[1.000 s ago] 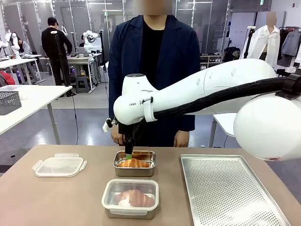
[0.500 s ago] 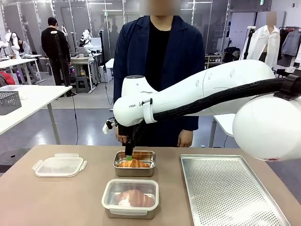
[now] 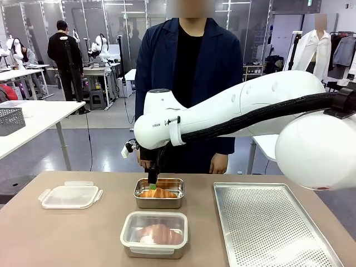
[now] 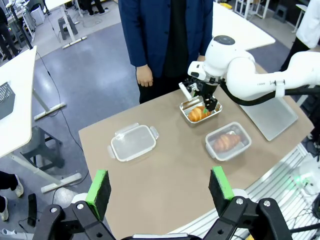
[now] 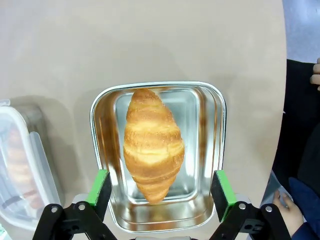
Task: Place the bread into the airtight container.
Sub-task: Pick up a Butter Roll and place it into an empty Airtight Container.
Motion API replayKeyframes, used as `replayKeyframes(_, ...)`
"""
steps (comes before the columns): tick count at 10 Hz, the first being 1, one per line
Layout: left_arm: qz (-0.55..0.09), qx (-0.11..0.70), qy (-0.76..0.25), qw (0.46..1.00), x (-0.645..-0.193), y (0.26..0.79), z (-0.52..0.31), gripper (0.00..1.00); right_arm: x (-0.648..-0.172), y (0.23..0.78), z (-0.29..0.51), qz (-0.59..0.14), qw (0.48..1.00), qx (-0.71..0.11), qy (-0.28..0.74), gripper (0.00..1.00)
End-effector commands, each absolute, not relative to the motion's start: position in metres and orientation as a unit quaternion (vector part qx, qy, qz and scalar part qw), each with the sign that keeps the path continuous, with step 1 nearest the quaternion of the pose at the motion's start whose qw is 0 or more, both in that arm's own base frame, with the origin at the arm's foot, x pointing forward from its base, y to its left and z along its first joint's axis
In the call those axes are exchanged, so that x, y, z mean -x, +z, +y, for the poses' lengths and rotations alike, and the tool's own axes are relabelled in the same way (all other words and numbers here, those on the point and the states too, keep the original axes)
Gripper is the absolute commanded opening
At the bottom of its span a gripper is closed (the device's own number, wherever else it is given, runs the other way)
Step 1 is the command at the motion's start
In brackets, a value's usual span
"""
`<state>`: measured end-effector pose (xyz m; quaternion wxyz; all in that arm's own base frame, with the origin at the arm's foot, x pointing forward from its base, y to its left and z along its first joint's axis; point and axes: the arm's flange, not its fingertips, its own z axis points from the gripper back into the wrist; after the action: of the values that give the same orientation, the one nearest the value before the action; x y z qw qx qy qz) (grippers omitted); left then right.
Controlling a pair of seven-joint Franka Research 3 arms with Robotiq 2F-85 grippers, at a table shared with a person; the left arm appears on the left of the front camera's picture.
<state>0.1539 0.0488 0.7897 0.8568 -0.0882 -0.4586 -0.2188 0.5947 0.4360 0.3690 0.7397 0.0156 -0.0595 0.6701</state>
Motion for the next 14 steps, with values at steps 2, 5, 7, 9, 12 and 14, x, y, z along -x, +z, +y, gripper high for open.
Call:
replayKeyframes(2, -0.458, 0.089, -0.221, 0.856, -0.154, 0.790, 0.048, 1.00, -0.595, 0.369, 0.436, -0.059, 0.740, -0.016, 0.670, 1.00)
replayKeyframes(5, -0.458, 0.089, -0.221, 0.856, -0.154, 0.790, 0.048, 1.00, -0.573, 0.453, 0.357, -0.077, 0.812, -0.027, 0.578, 1.00)
replayKeyframes(7, -0.458, 0.089, -0.221, 0.856, -0.154, 0.790, 0.048, 1.00, -0.554, 0.489, 0.291, -0.083, 0.849, -0.017, 0.521, 1.00)
replayKeyframes(9, -0.458, 0.089, -0.221, 0.856, -0.154, 0.790, 0.048, 1.00, -0.529, 0.514, 0.226, -0.070, 0.898, -0.022, 0.434, 1.00)
replayKeyframes(12, -0.458, 0.089, -0.221, 0.856, -0.154, 0.790, 0.048, 1.00, -0.462, 0.571, 0.142, -0.119, 0.944, -0.032, 0.306, 1.00)
replayKeyframes(14, -0.458, 0.089, -0.221, 0.856, -0.154, 0.790, 0.048, 1.00, -0.412, 0.604, 0.100, -0.152, 0.961, -0.021, 0.229, 1.00)
